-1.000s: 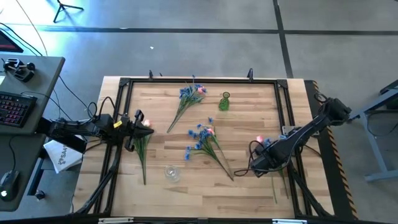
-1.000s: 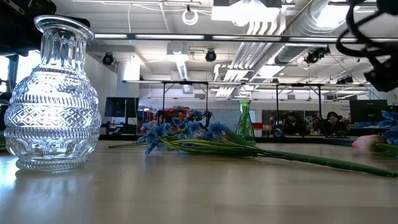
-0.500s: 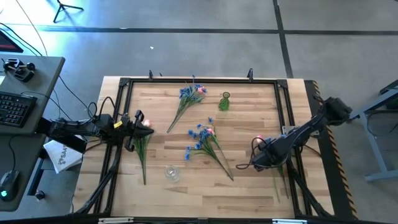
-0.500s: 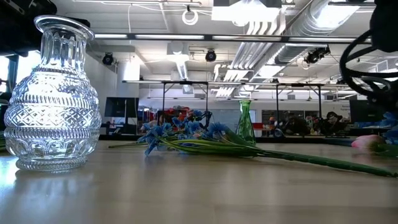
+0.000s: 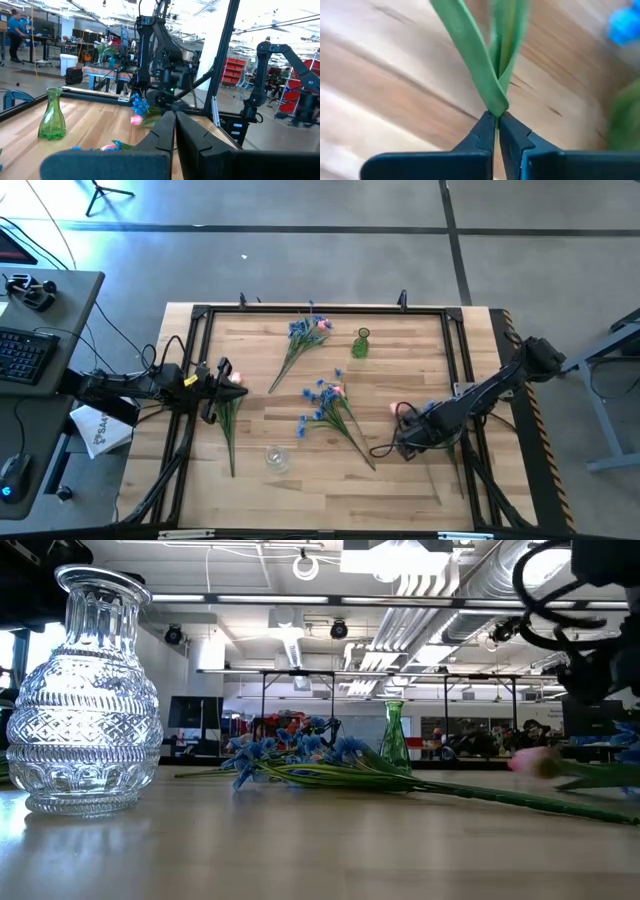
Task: Sort flowers into vase by color
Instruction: Put the pink flower into the green vase
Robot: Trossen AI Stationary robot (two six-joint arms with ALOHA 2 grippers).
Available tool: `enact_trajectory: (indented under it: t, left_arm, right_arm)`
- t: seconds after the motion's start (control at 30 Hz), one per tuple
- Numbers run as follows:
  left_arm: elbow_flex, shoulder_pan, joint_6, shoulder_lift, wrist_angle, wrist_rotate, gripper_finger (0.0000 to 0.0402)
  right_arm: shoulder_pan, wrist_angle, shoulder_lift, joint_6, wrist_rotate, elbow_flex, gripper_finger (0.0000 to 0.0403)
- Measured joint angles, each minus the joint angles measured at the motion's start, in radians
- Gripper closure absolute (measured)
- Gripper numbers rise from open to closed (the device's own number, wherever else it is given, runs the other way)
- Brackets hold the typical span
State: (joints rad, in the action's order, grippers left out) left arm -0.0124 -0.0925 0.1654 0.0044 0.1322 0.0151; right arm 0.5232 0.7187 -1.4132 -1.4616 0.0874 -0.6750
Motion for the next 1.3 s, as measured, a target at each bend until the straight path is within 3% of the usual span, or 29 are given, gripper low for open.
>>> enact_trajectory:
  t: [0.13,0.3,0.37,0.57,0.77,0.87,1.0,1.3]
  left_arm:
    - [0.0,0.0,0.0,0.0,0.0,0.0,0.0398]
    - [0.0,0.0,0.0,0.0,0.0,0.0,0.0398]
    - [0.0,0.0,0.0,0.0,0.0,0.0,0.0398]
    - [0.0,0.0,0.007,0.0,0.0,0.0,0.0398]
    - [0.0,0.0,0.018,0.0,0.0,0.0,0.0398]
    - [0.0,0.0,0.026,0.0,0.0,0.0,0.0398]
    - [0.0,0.0,0.043,0.0,0.0,0.0,0.0398]
    - [0.0,0.0,0.046,0.0,0.0,0.0,0.0398]
  right_arm:
    - [-0.002,-0.335,0.014,0.271,-0.115,0.005,0.0399]
    - [-0.051,-0.787,0.014,0.755,-0.415,0.044,0.0401]
    - [-0.096,-0.978,0.014,0.956,-0.475,0.071,0.0401]
    - [-0.339,-1.595,0.014,1.466,-0.423,0.176,0.0402]
    - [-0.61,-2.045,0.014,1.658,-0.477,0.248,0.0402]
    - [-0.679,-2.128,0.021,1.793,-0.539,0.246,0.0402]
    - [-0.724,-2.083,0.066,1.908,-0.655,0.237,0.0403]
    - [-0.726,-1.828,0.247,1.907,-0.692,0.237,0.0403]
